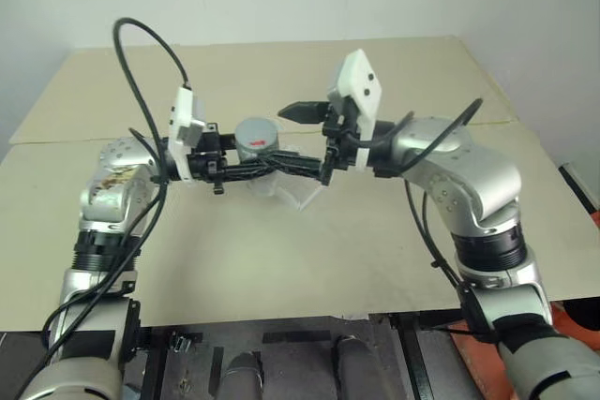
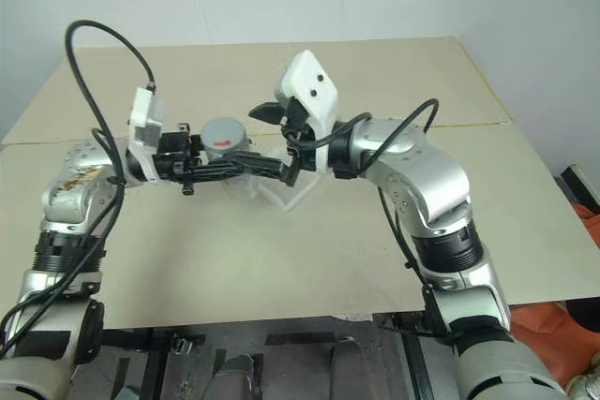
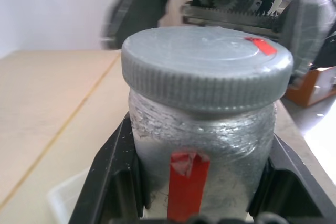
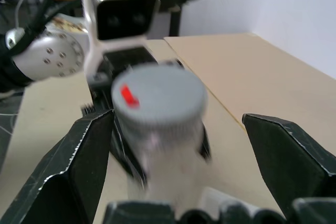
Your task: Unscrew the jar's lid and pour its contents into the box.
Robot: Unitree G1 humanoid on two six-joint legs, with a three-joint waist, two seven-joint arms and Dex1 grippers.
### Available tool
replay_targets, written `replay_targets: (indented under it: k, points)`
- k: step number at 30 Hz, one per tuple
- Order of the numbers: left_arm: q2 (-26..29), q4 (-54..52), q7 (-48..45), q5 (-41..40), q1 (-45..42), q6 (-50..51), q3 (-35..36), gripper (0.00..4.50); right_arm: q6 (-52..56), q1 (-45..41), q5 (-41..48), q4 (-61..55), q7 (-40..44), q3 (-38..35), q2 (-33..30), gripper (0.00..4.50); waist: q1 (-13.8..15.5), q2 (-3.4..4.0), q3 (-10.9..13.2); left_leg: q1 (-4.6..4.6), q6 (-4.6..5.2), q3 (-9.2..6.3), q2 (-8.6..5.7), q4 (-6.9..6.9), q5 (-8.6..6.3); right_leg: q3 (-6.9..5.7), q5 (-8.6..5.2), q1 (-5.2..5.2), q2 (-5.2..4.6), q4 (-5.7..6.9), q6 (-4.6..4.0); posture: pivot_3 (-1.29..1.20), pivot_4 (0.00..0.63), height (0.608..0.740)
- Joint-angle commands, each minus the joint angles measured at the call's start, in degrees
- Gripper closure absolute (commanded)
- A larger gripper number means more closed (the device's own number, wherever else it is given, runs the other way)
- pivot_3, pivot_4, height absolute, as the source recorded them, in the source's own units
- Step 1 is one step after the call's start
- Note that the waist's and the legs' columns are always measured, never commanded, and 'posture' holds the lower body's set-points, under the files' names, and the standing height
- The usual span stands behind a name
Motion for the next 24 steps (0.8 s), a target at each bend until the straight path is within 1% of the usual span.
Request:
replay_targets:
  k: [1,6,9,12,17,24]
  points:
    - [0.68,-1.40,-1.51,-1.54,0.15,-0.62,1.13,2.55,-1.55,-0.41,-0.02,-0.24,-0.55,-4.22,-1.52,0.06,0.03,0.00,0.00,0.01,0.00,0.00,0.00,0.00,0.00,0.00,0.00,0.01,0.00,0.01,0.00,0.00,0.150,0.740]
    - [0.71,-1.29,-1.47,-1.65,0.30,-0.66,1.52,2.55,-1.16,0.77,0.39,-0.94,0.81,-5.09,-3.42,0.06,0.00,0.00,0.00,-0.02,0.01,0.00,0.00,0.00,-0.01,0.00,0.00,0.01,0.00,0.01,0.00,0.00,0.150,0.740]
    - [-0.95,-0.69,0.57,-1.13,-0.19,-1.13,1.22,2.55,-0.14,1.87,2.22,-3.85,2.14,-5.63,-4.59,0.06,0.01,0.00,0.00,-0.01,0.01,0.00,0.00,-0.01,-0.01,0.00,0.00,-0.01,0.00,0.00,0.00,0.00,0.150,0.740]
    - [-3.32,0.25,2.39,-0.24,-1.01,-1.62,0.19,2.55,1.27,2.21,5.27,-7.82,2.64,-6.12,-4.33,0.06,0.06,0.00,0.00,-0.03,0.02,0.00,0.00,0.00,-0.01,0.00,0.00,0.00,0.00,0.00,0.00,0.00,0.150,0.740]
    - [-6.31,1.50,3.14,0.31,-2.36,-2.18,-0.77,2.55,2.37,0.52,6.37,-9.30,0.00,-4.23,-1.42,0.06,-0.05,0.00,0.00,0.01,0.01,0.00,0.00,0.00,-0.01,0.00,0.00,0.01,0.00,-0.01,0.00,0.00,0.150,0.740]
    - [-7.01,1.06,2.62,0.00,-2.43,-1.90,-0.99,2.55,0.24,-2.15,2.37,-4.78,-2.30,0.41,3.39,0.06,-0.03,0.00,0.00,0.01,0.00,-0.01,0.00,0.00,0.00,0.00,0.00,0.00,0.00,0.02,0.00,0.00,0.150,0.740]
